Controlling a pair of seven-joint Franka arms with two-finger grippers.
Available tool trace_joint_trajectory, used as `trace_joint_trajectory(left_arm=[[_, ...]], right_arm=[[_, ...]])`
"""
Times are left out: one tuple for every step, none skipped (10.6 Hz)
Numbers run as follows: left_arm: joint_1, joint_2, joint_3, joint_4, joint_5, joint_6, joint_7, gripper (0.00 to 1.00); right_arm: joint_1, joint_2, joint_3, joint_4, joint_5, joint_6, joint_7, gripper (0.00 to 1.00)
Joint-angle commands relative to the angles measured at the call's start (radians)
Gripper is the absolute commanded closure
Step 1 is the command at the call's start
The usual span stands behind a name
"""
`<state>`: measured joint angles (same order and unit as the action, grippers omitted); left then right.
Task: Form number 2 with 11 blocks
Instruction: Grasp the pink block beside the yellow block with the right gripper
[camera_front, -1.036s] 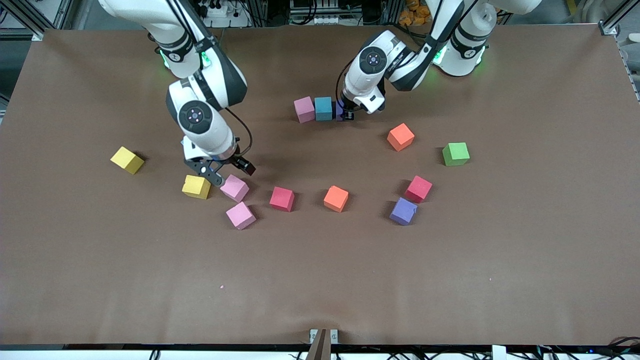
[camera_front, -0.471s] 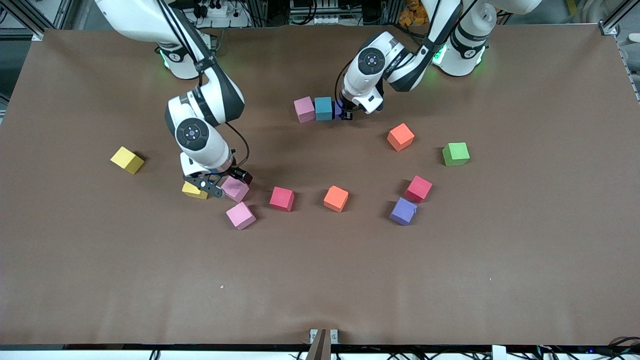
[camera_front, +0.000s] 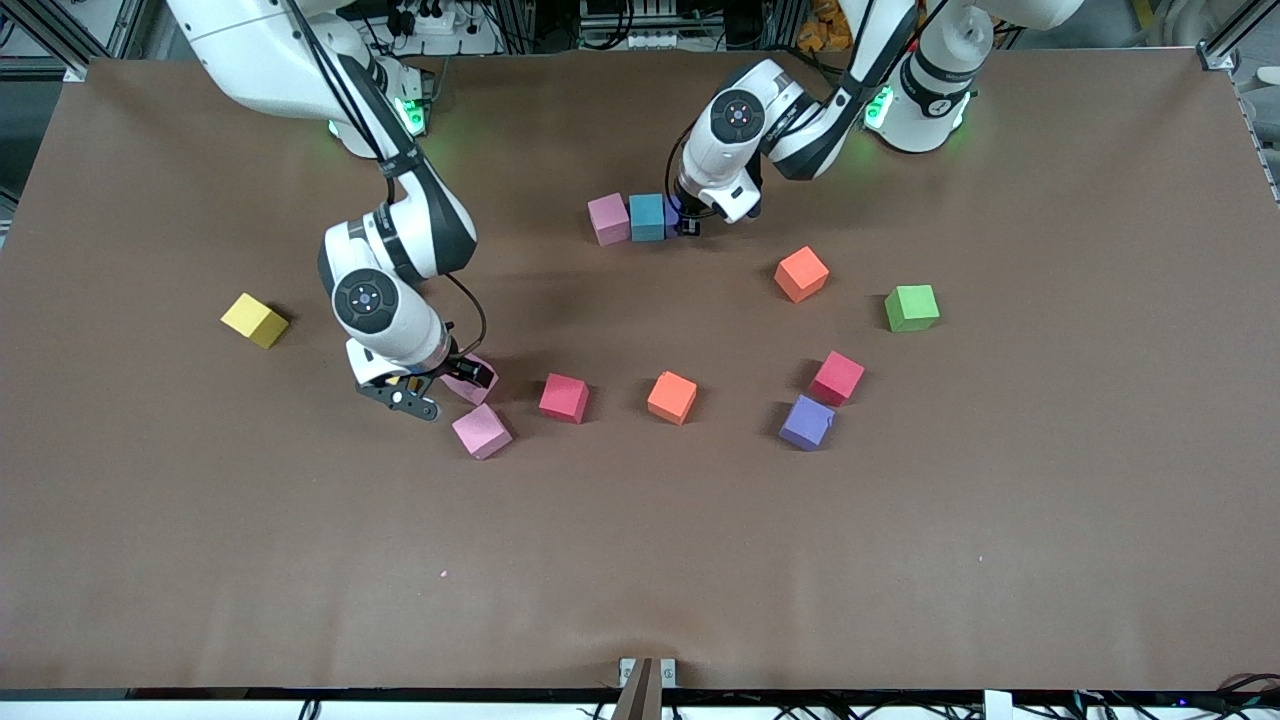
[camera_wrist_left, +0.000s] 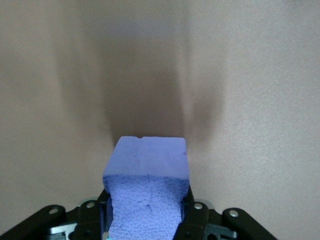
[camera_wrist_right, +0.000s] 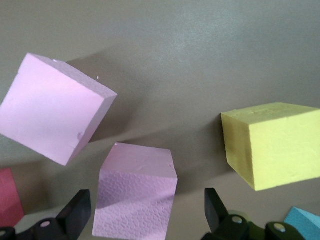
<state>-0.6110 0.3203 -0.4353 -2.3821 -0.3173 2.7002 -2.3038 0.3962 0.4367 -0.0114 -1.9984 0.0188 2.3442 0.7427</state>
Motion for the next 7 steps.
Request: trace_joint_trajectory(left_arm=[[-0.007, 0.026, -0.002, 0.015, 0.015, 0.021, -0.031, 0.90], [-0.007, 0.028, -0.002, 0.018, 0.015, 0.021, -0.031, 0.88], [-0.009, 0.032, -0.002, 0.020, 0.015, 0.021, -0.031, 0.88], [-0.007, 0.034, -0.002, 0.027, 0.015, 0.023, -0.031, 0.88], [-0.009, 0.042, -0.002, 0.032, 0.015, 0.023, -0.031, 0.88], [-0.010, 0.049, -0.002, 0.041, 0.015, 0.023, -0.031, 0.88], [-0.013, 0.052, 0.000, 0.044, 0.015, 0.023, -0.031, 0.88]], right_arm=[[-0.013, 0.048, 0.014, 0.027, -0.014, 0.026, -0.008, 0.00], [-0.013, 0.060, 0.014, 0.027, -0.013, 0.030, -0.009, 0.00], [-0.011, 0.071, 0.016, 0.026, -0.011, 0.035, -0.009, 0.00], [-0.011, 0.074, 0.016, 0.026, -0.011, 0.037, -0.011, 0.00], [-0.013, 0.076, 0.016, 0.024, -0.008, 0.037, -0.034, 0.00], [-0.013, 0.082, 0.016, 0.023, 0.000, 0.037, -0.049, 0.00], [-0.011, 0.085, 0.018, 0.021, 0.000, 0.037, -0.048, 0.06]])
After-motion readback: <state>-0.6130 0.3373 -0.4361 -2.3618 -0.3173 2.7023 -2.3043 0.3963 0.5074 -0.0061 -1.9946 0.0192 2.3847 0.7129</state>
